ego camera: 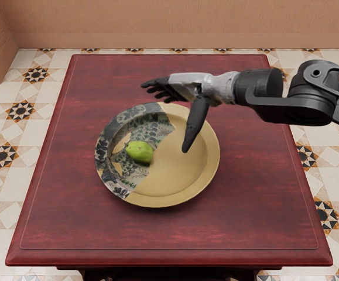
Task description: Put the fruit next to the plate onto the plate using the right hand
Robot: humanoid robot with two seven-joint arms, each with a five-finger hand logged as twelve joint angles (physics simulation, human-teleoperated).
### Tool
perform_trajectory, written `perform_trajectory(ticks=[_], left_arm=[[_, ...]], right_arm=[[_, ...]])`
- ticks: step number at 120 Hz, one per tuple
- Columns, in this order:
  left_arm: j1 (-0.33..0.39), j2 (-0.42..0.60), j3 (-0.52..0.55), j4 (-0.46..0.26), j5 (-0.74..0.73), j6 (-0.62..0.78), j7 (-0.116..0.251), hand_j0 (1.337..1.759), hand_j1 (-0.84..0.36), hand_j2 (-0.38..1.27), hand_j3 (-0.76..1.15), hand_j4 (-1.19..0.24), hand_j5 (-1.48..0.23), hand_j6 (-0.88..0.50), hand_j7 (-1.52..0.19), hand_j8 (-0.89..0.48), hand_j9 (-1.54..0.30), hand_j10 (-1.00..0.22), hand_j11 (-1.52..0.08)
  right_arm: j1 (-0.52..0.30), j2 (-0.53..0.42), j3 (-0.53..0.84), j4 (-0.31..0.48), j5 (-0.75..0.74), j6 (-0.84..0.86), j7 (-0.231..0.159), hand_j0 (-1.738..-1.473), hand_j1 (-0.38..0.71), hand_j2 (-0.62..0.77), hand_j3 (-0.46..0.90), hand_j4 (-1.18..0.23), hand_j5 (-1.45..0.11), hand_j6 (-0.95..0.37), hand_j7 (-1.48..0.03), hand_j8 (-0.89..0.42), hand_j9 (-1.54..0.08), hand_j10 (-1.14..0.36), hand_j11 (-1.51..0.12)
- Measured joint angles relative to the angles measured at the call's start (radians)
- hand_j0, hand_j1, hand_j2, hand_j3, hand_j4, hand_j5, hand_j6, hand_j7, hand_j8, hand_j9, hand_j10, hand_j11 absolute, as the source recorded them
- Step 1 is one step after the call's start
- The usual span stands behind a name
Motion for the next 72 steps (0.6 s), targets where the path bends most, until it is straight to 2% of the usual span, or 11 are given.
perform_trajectory(ticks=[13,25,47,72], left_arm=[[0.0,0.0,0.0,0.0,0.0,0.0,0.0,1.658,0.33,0.0,0.0,-0.01,-0.02,-0.01,-0.02,-0.01,-0.02,-0.01,-0.02],[0.0,0.0,0.0,0.0,0.0,0.0,0.0,1.658,0.33,0.0,0.0,-0.01,-0.02,-0.01,-0.02,-0.01,-0.02,-0.01,-0.02],[0.0,0.0,0.001,-0.002,0.0,0.0,0.0,1.658,0.33,0.0,0.0,-0.01,-0.02,-0.01,-0.02,-0.01,-0.02,-0.01,-0.02],[0.014,0.0,0.001,-0.001,-0.001,-0.001,0.001,1.658,0.33,0.0,0.0,-0.01,-0.02,-0.01,-0.02,-0.01,-0.02,-0.01,-0.02]], right_arm=[[0.002,-0.09,0.028,0.064,0.171,0.135,-0.061,-1.658,-0.32,0.02,0.0,-0.02,-0.04,-0.02,-0.04,-0.03,-0.04,-0.03,-0.04],[0.001,-0.152,0.053,0.099,0.276,0.245,-0.088,-1.658,-0.3,0.01,0.0,-0.04,-0.06,-0.04,-0.06,-0.04,-0.06,-0.04,-0.06],[-0.007,-0.257,0.1,0.114,0.401,0.375,-0.102,-1.658,-0.29,0.0,0.0,-0.05,-0.06,-0.05,-0.06,-0.05,-0.06,-0.05,-0.06],[-0.095,-0.449,0.107,0.101,0.511,0.402,-0.102,-1.658,-0.33,0.0,0.0,-0.02,-0.02,-0.02,-0.02,-0.02,-0.02,-0.02,-0.02]])
